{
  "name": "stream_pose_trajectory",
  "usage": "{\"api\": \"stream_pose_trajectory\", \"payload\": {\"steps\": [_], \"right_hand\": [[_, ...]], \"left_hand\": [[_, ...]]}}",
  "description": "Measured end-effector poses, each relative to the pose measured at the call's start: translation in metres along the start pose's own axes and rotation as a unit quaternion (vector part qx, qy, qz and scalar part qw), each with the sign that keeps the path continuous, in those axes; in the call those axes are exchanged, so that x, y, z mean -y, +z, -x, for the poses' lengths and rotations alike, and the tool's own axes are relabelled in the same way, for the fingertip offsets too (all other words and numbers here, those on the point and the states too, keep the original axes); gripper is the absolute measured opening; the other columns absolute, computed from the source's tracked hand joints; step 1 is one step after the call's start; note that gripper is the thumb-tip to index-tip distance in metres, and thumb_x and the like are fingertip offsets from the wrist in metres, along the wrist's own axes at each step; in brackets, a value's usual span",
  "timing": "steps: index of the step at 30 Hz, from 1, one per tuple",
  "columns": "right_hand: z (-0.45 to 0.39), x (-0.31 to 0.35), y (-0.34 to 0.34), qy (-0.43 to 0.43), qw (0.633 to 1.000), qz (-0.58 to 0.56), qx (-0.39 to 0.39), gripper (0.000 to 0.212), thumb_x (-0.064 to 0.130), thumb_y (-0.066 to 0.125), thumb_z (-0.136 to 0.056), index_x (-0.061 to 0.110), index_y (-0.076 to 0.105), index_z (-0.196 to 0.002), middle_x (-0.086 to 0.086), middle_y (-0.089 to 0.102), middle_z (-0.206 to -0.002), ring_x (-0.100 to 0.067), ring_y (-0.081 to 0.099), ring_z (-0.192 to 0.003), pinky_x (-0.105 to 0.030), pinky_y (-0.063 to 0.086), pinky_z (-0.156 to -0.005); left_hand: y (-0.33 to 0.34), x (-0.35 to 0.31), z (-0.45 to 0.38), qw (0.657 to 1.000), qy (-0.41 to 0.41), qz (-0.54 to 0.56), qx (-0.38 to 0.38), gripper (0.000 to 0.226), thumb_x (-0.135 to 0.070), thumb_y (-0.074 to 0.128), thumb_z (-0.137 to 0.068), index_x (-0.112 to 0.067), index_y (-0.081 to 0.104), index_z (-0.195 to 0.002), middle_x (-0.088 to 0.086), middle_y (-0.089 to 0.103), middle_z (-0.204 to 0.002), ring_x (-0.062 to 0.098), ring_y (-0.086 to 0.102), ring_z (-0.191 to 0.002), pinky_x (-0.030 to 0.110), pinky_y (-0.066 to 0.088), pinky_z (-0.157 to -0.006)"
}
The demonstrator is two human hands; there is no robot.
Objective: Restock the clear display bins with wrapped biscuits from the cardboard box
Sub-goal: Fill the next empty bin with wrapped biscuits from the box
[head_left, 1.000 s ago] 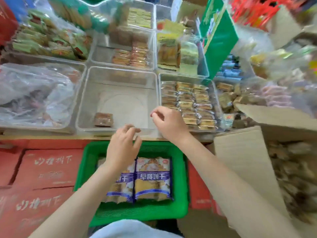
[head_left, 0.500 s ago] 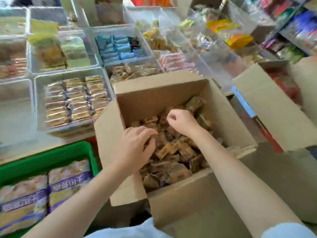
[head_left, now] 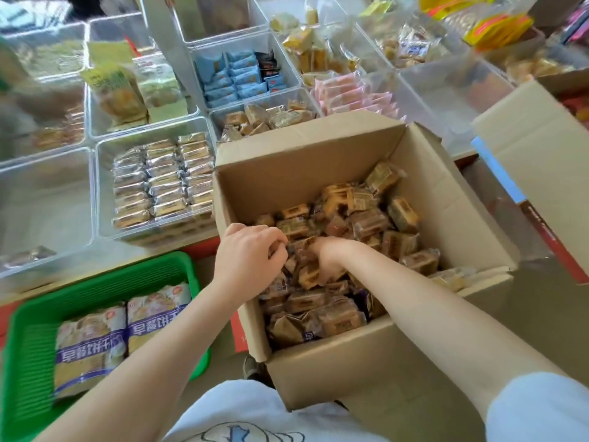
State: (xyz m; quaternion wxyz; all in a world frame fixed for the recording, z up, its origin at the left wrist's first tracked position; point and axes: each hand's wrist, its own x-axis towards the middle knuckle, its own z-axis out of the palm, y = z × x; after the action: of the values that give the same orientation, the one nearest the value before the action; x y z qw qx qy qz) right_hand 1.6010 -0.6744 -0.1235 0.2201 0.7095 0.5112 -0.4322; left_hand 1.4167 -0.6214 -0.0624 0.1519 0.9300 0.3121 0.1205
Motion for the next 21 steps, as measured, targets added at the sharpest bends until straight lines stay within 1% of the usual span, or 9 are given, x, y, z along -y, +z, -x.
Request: {"api": "stream_pose_trajectory", "payload": {"steps": [3,6,8,10,12,13,14,17,21], "right_hand": [[0.005,-0.002,-0.002,0.017,0.999,-0.038,-0.014,0.075,0.039,0.082,-0.08,0.01,0.049,-0.14,-0.004,0.058,-0.117,-0.023,0.063,-0.101,-0.037,0.058,-0.088],[0.022,-0.011,-0.021,-0.024,0.984,-0.114,-0.132,0.076,0.046,0.077,-0.08,0.015,0.048,-0.143,-0.004,0.049,-0.133,-0.023,0.056,-0.113,-0.034,0.053,-0.089],[0.04,-0.015,-0.038,-0.083,0.947,-0.198,-0.239,0.066,0.043,0.076,-0.081,0.022,0.05,-0.139,0.001,0.048,-0.129,-0.02,0.053,-0.114,-0.03,0.048,-0.087],[0.065,-0.009,-0.053,-0.148,0.888,-0.273,-0.338,0.053,0.035,0.078,-0.082,0.027,0.051,-0.127,0.006,0.052,-0.12,-0.014,0.053,-0.11,-0.021,0.045,-0.083],[0.088,0.007,-0.064,-0.195,0.839,-0.305,-0.405,0.052,0.03,0.081,-0.081,0.028,0.051,-0.123,0.008,0.054,-0.12,-0.007,0.052,-0.108,-0.012,0.042,-0.083],[0.096,0.019,-0.067,-0.212,0.825,-0.303,-0.427,0.053,0.03,0.082,-0.081,0.028,0.051,-0.124,0.008,0.054,-0.121,-0.005,0.051,-0.108,-0.01,0.042,-0.084],[0.102,0.033,-0.07,-0.224,0.818,-0.296,-0.44,0.054,0.031,0.082,-0.081,0.027,0.051,-0.125,0.008,0.053,-0.122,-0.003,0.05,-0.108,-0.009,0.042,-0.085],[0.1,0.084,-0.075,-0.247,0.833,-0.25,-0.428,0.057,0.036,0.08,-0.082,0.027,0.05,-0.129,0.007,0.049,-0.121,-0.004,0.05,-0.104,-0.011,0.043,-0.084],[0.073,0.162,-0.085,-0.281,0.864,-0.196,-0.369,0.057,0.037,0.078,-0.085,0.023,0.054,-0.135,0.006,0.055,-0.123,-0.006,0.052,-0.109,-0.021,0.046,-0.094]], "left_hand": [[0.001,0.0,0.001,1.0,-0.001,0.004,0.0,0.02,-0.024,0.057,-0.094,-0.025,0.077,-0.096,-0.01,0.074,-0.085,0.012,0.066,-0.075,0.033,0.044,-0.087],[0.001,0.0,0.001,1.0,-0.007,0.006,-0.01,0.026,-0.027,0.06,-0.093,-0.024,0.07,-0.117,-0.006,0.073,-0.107,0.015,0.068,-0.095,0.033,0.041,-0.096],[-0.005,-0.002,0.002,0.999,-0.029,0.024,0.005,0.044,-0.034,0.059,-0.095,-0.026,0.054,-0.138,-0.004,0.061,-0.134,0.015,0.059,-0.118,0.032,0.035,-0.105],[-0.016,-0.004,0.0,0.986,-0.08,0.143,0.03,0.059,-0.039,0.058,-0.098,-0.031,0.034,-0.151,-0.01,0.045,-0.147,0.005,0.047,-0.127,0.024,0.031,-0.107],[-0.035,-0.006,-0.008,0.908,-0.157,0.384,0.051,0.065,-0.034,0.062,-0.097,-0.034,0.026,-0.152,-0.01,0.047,-0.143,-0.002,0.052,-0.119,0.015,0.042,-0.098],[-0.044,-0.003,-0.012,0.861,-0.185,0.472,0.043,0.064,-0.03,0.062,-0.096,-0.033,0.028,-0.15,-0.005,0.054,-0.136,0.001,0.059,-0.113,0.016,0.05,-0.088],[-0.054,0.004,-0.016,0.835,-0.2,0.511,0.032,0.059,-0.028,0.062,-0.096,-0.03,0.032,-0.146,-0.001,0.061,-0.126,0.007,0.065,-0.106,0.019,0.055,-0.079],[-0.077,0.042,-0.01,0.832,-0.206,0.514,0.03,0.039,-0.025,0.064,-0.096,-0.017,0.053,-0.132,0.004,0.073,-0.102,0.018,0.072,-0.085,0.028,0.056,-0.067],[-0.1,0.126,0.027,0.829,-0.229,0.509,0.033,0.03,-0.018,0.07,-0.093,-0.022,0.061,-0.121,0.004,0.075,-0.096,0.018,0.073,-0.082,0.029,0.055,-0.067]]}}
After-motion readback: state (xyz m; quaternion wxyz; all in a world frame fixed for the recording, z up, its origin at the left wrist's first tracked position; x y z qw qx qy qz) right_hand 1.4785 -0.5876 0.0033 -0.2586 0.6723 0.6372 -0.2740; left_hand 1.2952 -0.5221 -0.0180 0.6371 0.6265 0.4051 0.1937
